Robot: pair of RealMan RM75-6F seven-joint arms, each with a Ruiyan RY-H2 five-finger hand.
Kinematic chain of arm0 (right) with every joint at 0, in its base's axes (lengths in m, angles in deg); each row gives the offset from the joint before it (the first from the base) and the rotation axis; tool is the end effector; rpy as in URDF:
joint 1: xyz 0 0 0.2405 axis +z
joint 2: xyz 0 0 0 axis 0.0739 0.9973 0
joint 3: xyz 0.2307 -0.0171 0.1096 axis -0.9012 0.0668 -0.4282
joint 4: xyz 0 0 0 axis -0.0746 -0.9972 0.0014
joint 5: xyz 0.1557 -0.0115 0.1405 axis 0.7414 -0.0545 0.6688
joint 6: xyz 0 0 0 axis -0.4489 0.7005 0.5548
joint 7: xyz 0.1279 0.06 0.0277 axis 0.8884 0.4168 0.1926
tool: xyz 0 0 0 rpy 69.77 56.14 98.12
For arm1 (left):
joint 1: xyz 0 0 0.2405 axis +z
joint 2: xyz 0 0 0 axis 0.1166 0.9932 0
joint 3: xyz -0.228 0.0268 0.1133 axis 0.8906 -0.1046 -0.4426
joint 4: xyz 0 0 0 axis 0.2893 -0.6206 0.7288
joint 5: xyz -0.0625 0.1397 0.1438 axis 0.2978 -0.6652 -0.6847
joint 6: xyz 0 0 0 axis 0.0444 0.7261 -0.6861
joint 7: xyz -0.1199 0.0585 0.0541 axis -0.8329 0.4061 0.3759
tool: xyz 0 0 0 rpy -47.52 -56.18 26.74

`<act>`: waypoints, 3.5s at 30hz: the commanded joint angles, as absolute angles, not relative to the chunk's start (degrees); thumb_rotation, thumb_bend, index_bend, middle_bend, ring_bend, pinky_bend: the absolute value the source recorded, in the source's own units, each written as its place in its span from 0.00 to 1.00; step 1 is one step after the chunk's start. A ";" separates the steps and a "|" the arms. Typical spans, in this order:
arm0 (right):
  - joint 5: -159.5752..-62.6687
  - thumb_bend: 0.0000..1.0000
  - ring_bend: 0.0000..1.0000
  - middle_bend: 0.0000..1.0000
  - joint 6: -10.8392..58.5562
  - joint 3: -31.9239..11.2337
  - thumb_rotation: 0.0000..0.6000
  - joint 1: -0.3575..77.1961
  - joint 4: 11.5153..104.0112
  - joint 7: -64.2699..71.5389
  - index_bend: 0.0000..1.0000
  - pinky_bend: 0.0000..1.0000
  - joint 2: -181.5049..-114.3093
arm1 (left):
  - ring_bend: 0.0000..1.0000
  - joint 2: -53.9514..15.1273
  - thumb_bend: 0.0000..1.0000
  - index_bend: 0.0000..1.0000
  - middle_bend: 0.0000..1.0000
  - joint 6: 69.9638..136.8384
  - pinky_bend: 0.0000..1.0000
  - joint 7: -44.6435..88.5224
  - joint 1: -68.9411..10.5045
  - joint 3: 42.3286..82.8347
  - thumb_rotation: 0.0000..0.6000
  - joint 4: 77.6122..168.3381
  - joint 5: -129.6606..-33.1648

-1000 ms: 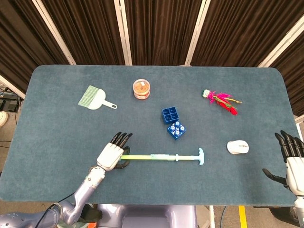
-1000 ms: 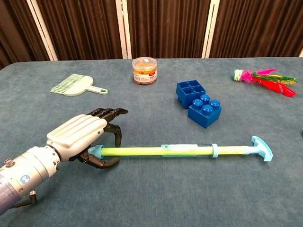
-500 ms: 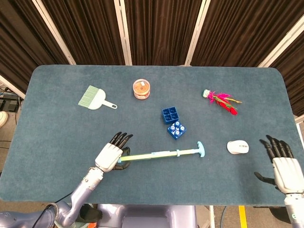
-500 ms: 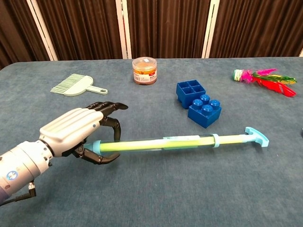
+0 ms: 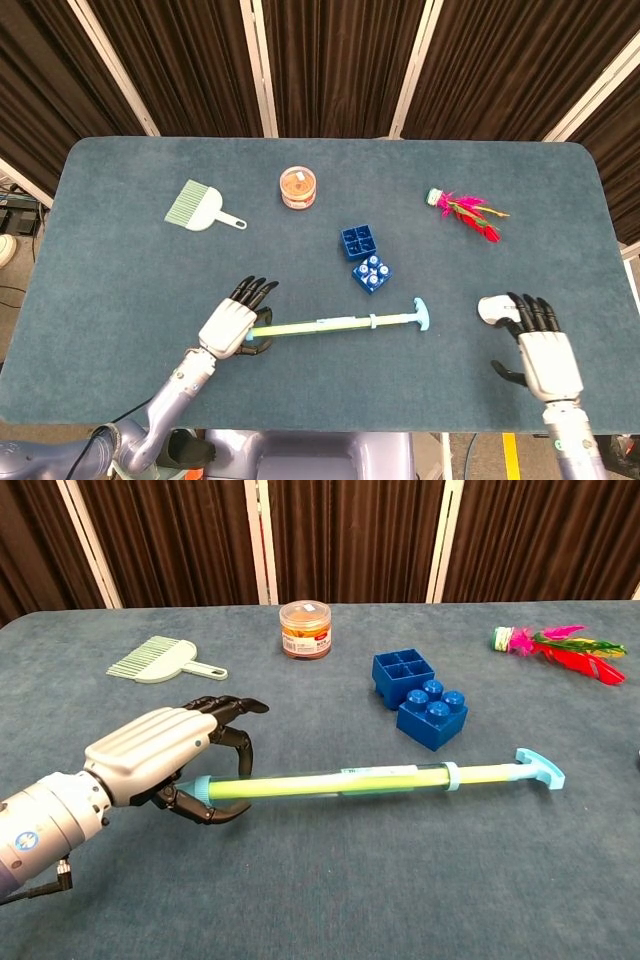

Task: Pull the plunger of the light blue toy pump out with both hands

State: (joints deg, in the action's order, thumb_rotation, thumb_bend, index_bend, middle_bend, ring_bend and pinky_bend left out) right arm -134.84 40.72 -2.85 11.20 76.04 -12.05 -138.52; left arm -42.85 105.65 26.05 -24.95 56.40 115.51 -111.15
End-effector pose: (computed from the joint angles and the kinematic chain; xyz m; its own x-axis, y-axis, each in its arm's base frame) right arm -0.2858 -0.1890 0.0939 0.4664 -0.0665 0.8821 -0.8838 -0.0776 0.4615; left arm -0.1674 0.2683 -0.0928 0.3738 0.2016 0.9054 0.8153 -0.5369 -0.2171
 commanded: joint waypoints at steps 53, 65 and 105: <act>-136.24 0.32 0.07 0.14 31.74 -5.11 1.00 24.37 50.41 -0.98 0.42 0.09 -167.54 | 0.00 -44.92 0.54 0.60 0.05 103.10 0.00 15.40 -25.75 53.68 1.00 109.88 -110.45; -136.41 0.33 0.07 0.14 31.00 -5.03 1.00 26.14 44.11 5.42 0.42 0.09 -169.79 | 0.00 -45.40 0.54 0.60 0.05 101.95 0.00 15.31 -26.05 53.45 1.00 109.96 -110.14; -135.44 0.59 0.09 0.23 32.94 -4.64 1.00 26.18 36.79 9.71 0.80 0.12 -171.13 | 0.00 -45.35 0.54 0.61 0.06 102.36 0.00 14.14 -26.65 53.90 1.00 110.04 -110.12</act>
State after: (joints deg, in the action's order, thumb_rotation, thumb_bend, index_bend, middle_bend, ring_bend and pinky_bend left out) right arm -135.42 32.47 -4.30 26.09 36.36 10.25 -171.50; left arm -45.65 102.00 14.04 -26.76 53.81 109.66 -110.04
